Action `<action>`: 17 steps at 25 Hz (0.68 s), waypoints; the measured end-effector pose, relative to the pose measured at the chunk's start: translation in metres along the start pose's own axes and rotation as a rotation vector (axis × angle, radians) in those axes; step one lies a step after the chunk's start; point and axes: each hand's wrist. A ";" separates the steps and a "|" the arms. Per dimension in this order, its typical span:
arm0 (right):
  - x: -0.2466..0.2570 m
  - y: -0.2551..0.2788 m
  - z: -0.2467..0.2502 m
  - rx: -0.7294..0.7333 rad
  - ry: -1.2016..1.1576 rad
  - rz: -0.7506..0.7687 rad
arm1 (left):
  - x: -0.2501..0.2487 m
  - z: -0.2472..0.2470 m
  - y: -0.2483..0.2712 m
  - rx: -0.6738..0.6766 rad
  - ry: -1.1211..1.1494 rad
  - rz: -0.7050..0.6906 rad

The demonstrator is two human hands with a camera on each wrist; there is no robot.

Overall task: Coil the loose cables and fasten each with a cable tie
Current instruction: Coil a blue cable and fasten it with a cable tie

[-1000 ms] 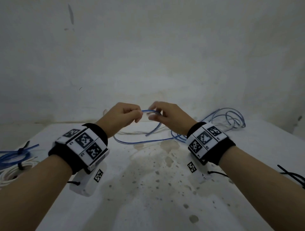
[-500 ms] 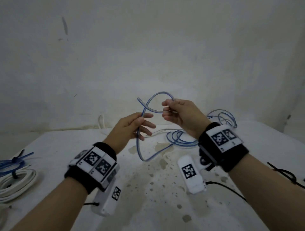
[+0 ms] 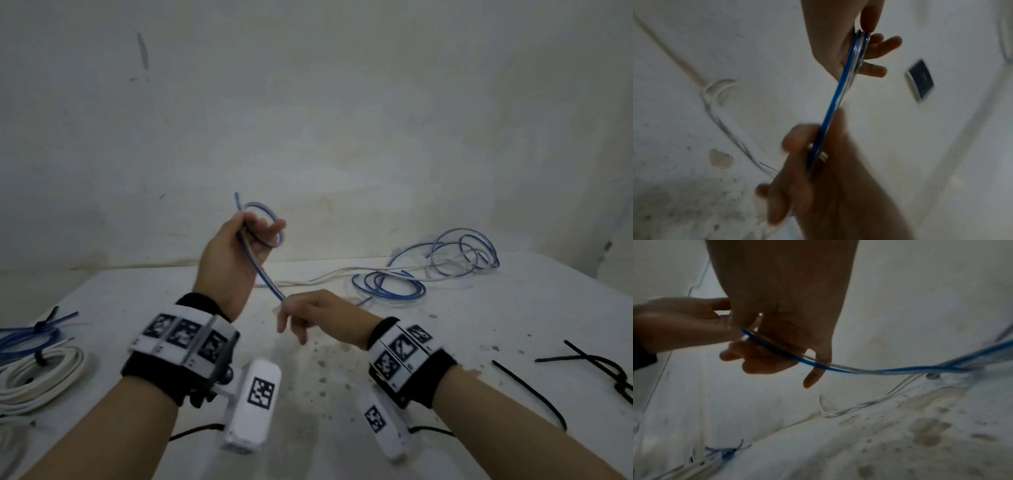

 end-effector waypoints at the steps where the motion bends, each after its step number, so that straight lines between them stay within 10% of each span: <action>1: -0.007 0.002 0.002 -0.025 0.116 0.042 | -0.011 0.010 -0.002 -0.042 0.065 -0.025; 8: -0.035 0.009 0.054 -0.277 0.970 -0.179 | -0.035 0.049 -0.002 -0.214 -0.007 0.002; 11: -0.030 0.018 0.066 -0.275 0.747 -0.302 | -0.038 0.052 -0.006 -0.178 -0.104 0.034; 17: 0.002 0.017 0.083 -0.482 0.147 0.132 | -0.066 0.055 -0.012 -0.049 -0.197 0.093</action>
Point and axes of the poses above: each hand's wrist, its own y-axis away from the middle knuckle, its own z-axis out of the back of the hand, x = y × z, and after that the axes turned 3 degrees about -z, right-handed
